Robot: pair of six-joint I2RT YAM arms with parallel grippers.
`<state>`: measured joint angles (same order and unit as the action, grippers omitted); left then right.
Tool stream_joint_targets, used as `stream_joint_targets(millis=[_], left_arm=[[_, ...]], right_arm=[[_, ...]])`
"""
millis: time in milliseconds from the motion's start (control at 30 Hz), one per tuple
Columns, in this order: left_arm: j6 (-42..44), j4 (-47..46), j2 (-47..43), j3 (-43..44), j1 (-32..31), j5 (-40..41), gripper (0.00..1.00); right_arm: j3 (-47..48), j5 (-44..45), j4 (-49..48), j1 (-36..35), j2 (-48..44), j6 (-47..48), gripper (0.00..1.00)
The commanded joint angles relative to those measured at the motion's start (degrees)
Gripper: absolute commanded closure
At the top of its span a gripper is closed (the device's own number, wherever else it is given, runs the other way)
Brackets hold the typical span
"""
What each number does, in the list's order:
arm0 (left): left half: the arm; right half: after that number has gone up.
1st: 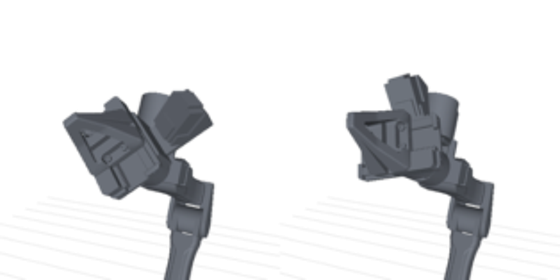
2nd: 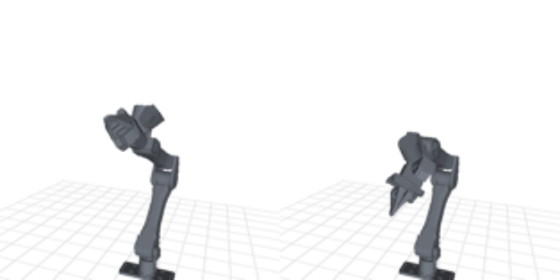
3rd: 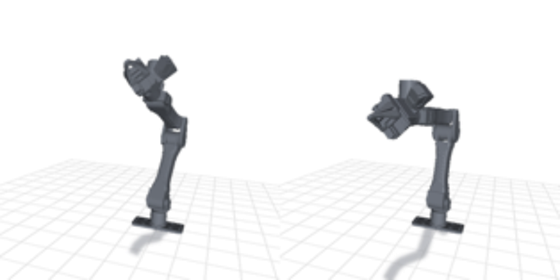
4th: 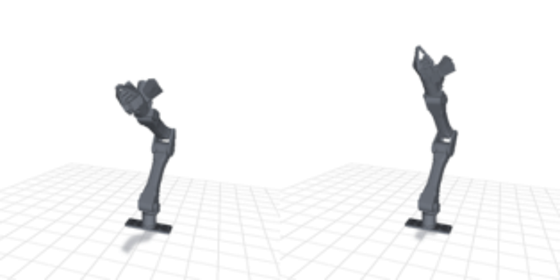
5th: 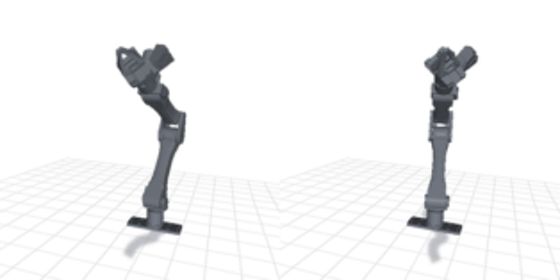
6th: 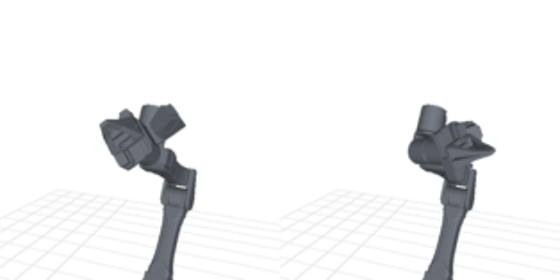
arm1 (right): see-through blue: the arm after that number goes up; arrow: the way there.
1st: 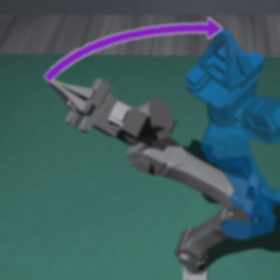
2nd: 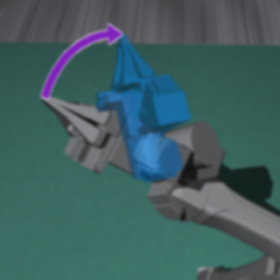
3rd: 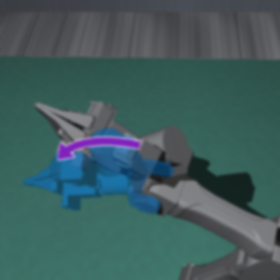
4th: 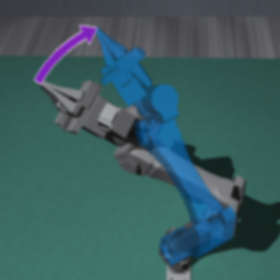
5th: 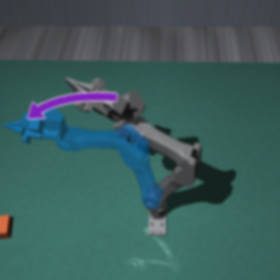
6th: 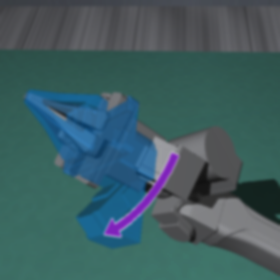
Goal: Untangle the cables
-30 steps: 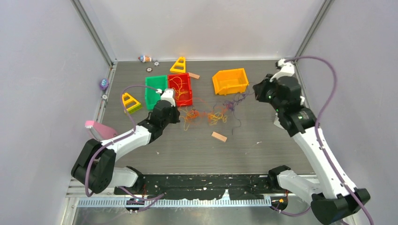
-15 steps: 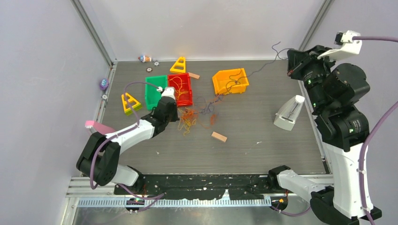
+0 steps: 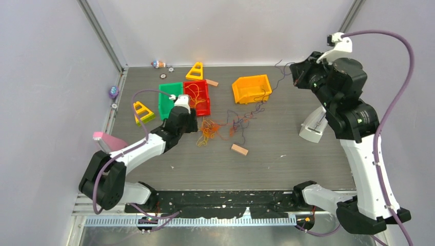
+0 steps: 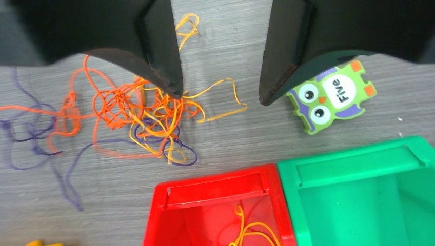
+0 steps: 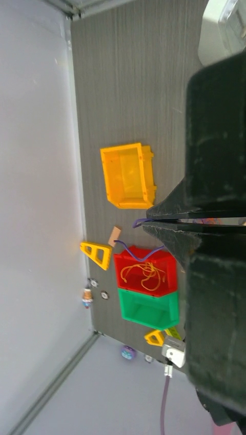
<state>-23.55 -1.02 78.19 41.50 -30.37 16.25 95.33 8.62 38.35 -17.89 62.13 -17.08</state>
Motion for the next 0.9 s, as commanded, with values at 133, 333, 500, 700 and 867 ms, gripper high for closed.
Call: stream_joint_targets(millis=[133,333,500,700,867], left_arm=[[5.4,-10.6,-8.1,-2.9,-0.5,-13.3,0.15],[13.5,-10.9,-2.8,6.6,-5.1,-28.6,0.09],[15.0,-12.1,5.9,13.0,-7.3,-34.6,0.07],[13.7,-14.5,15.9,18.5,-9.0,-39.7,0.08],[12.3,-16.2,21.5,22.3,-9.2,-40.4,0.33]], right_arm=[[4.2,-15.4,-3.2,0.1,4.4,-2.1,0.95],[6.9,-17.2,-4.0,0.2,6.6,-3.5,0.95],[9.7,-19.0,-4.1,0.1,8.2,-5.0,0.95],[15.0,-20.2,-4.2,0.2,9.9,-7.8,0.95],[18.3,-20.2,-4.2,0.2,10.7,-9.2,0.95]])
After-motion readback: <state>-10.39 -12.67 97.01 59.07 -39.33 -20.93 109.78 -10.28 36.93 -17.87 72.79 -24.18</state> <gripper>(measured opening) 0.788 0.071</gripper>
